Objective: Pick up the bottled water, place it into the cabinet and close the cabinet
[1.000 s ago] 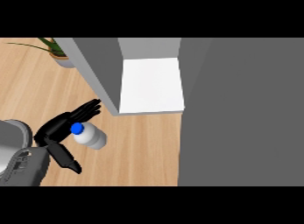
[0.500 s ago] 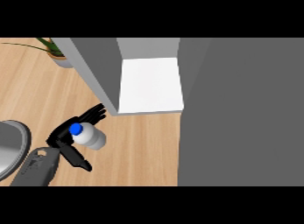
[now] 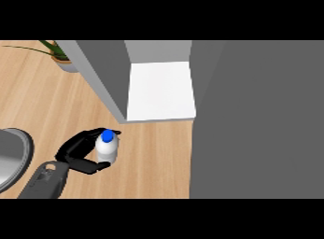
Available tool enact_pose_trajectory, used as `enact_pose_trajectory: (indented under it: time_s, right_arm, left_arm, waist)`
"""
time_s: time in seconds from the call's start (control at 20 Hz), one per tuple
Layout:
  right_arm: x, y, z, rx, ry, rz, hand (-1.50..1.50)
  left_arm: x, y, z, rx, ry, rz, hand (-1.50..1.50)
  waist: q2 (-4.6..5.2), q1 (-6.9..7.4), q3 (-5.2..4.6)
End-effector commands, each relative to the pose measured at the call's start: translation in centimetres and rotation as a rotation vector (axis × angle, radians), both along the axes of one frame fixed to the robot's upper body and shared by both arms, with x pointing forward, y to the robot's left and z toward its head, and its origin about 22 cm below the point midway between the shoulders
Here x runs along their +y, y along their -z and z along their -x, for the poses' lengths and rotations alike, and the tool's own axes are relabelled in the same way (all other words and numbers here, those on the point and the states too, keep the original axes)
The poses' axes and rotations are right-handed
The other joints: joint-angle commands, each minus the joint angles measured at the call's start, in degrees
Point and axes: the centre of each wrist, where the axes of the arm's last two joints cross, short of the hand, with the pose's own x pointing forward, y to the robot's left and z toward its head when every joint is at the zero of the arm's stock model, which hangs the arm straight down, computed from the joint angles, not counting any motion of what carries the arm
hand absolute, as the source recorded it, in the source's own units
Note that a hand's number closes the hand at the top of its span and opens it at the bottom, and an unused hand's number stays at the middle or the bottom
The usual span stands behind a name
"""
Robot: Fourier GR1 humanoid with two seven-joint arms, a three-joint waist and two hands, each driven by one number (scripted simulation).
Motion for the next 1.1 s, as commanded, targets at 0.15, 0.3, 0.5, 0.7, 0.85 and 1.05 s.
enact_pose_trajectory:
  time_s: [0.15,0.3,0.5,0.7,0.85,1.05]
  right_arm:
    - [1.4,-3.7,1.4,-0.072,-0.034,-0.011,-1.5]
    - [0.5,-2.7,1.4,-0.06,-0.012,-0.007,-1.5]
    - [0.6,-2.6,1.9,-0.055,0.001,0.004,-1.5]
    - [0.2,-2.8,2.2,-0.052,0.02,0.011,-1.5]
    - [-0.5,-1.7,1.9,-0.05,0.038,-0.002,-1.5]
    - [0.3,-3.2,3.0,-0.036,0.036,0.0,-1.5]
  left_arm:
    - [-1.5,1.5,0.3,0.059,0.07,0.278,1.5]
    - [0.3,0.0,-0.8,0.038,0.123,0.269,1.5]
    - [-1.0,0.5,-0.1,-0.02,0.11,0.308,1.5]
    - [2.5,0.1,0.6,-0.144,-0.329,0.275,1.5]
    - [3.6,1.5,2.8,-0.182,-0.721,0.243,1.5]
    - [2.3,2.1,3.8,-0.243,-0.761,0.214,1.5]
  waist:
    - [0.07,-0.01,-0.12]
    - [-0.14,0.51,0.01]
    - [-0.25,0.67,-0.03]
    - [-0.64,2.16,-0.01]
    - [-0.67,3.51,-0.01]
    - [-0.63,2.51,0.2]
